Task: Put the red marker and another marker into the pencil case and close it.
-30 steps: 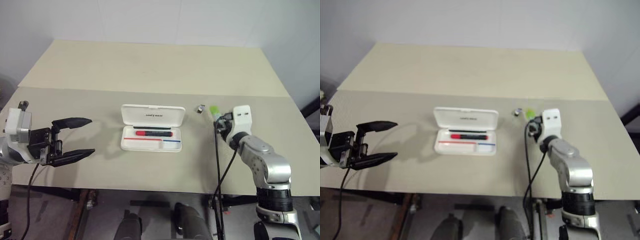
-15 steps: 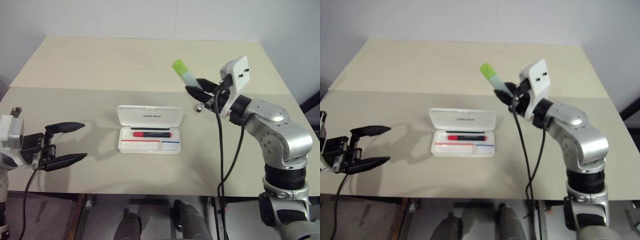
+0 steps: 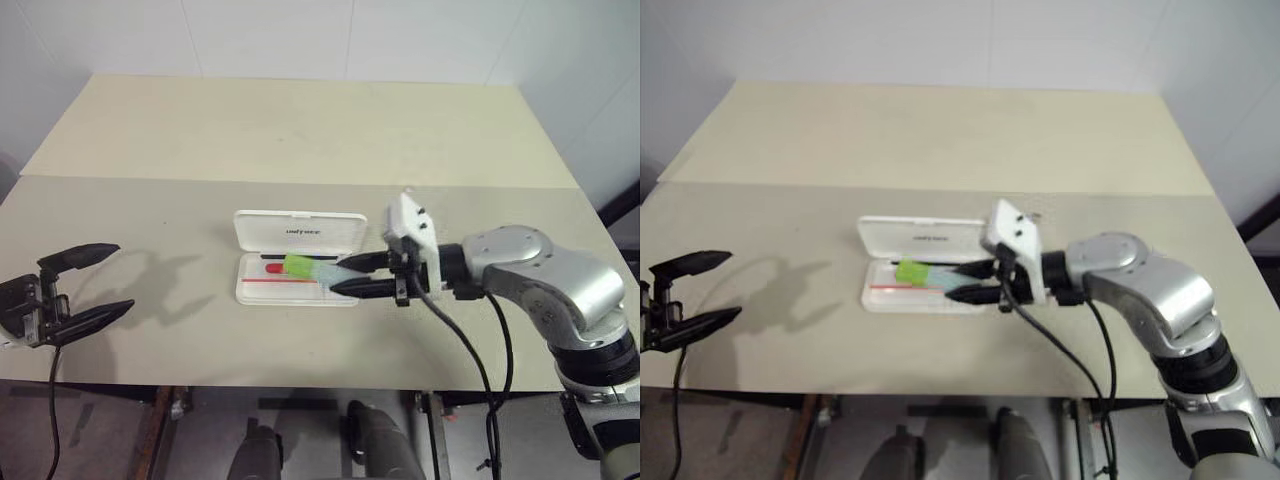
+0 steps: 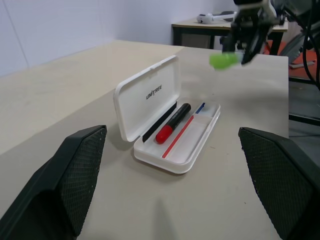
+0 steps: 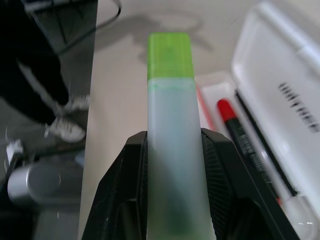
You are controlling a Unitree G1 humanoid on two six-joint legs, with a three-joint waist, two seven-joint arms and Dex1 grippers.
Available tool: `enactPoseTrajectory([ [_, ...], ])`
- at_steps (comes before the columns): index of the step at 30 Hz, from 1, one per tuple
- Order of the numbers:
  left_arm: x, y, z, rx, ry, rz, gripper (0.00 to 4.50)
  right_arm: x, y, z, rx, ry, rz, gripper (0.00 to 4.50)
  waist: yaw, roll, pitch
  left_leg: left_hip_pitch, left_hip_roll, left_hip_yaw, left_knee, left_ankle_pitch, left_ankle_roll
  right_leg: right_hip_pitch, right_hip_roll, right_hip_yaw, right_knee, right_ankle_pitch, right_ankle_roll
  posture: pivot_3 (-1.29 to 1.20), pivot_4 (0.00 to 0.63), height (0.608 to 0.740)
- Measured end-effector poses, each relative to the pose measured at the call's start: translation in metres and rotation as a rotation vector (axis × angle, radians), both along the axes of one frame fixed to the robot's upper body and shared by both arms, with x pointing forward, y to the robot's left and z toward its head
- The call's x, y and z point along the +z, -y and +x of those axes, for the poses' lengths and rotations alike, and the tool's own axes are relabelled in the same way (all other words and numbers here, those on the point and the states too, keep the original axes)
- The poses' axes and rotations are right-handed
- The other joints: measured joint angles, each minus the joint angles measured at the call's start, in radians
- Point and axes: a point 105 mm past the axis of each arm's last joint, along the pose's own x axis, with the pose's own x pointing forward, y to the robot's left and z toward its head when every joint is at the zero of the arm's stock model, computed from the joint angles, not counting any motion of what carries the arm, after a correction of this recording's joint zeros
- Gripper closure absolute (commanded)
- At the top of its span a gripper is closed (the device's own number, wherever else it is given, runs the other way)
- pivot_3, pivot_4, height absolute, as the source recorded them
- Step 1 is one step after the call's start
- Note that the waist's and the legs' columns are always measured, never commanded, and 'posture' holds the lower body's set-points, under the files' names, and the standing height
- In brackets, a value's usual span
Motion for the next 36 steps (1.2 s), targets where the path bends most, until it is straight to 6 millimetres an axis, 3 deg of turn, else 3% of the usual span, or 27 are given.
enactPoseTrajectory([
  [5,-0.001,-0.015,-0.004,0.051,-0.03,-0.047,0.0,-0.018,-0.022,0.007,0.026,0.026,-0.017,3.38,-0.001,0.0,0.0,0.0,0.0,0.0,0.003,0.0,0.0,0.0,0.0,0.0,0.002,0.0,0.0,0.0,0.15,0.74],
  [15,0.008,-0.024,-0.006,0.037,-0.085,-0.047,0.0,-0.023,-0.063,0.021,0.076,0.132,-0.01,3.38,0.001,0.0,0.0,0.0,0.0,-0.001,0.004,0.0,-0.001,0.0,0.0,0.0,0.007,0.0,0.0,0.0,0.15,0.74],
  [24,0.003,-0.006,-0.014,-0.075,-0.172,-0.039,0.0,-0.024,-0.075,0.024,0.099,0.169,0.009,3.38,-0.001,-0.001,0.0,0.0,0.0,0.0,0.004,0.0,-0.001,0.0,0.0,0.0,0.007,0.0,-0.001,0.0,0.15,0.74],
  [36,0.001,0.003,-0.012,-0.127,-0.162,0.021,0.0,-0.03,-0.084,0.037,0.096,0.211,0.005,3.38,-0.005,0.0,0.0,0.0,0.0,0.0,0.004,0.0,-0.001,0.0,0.0,0.0,0.008,-0.001,-0.001,0.0,0.15,0.74],
])
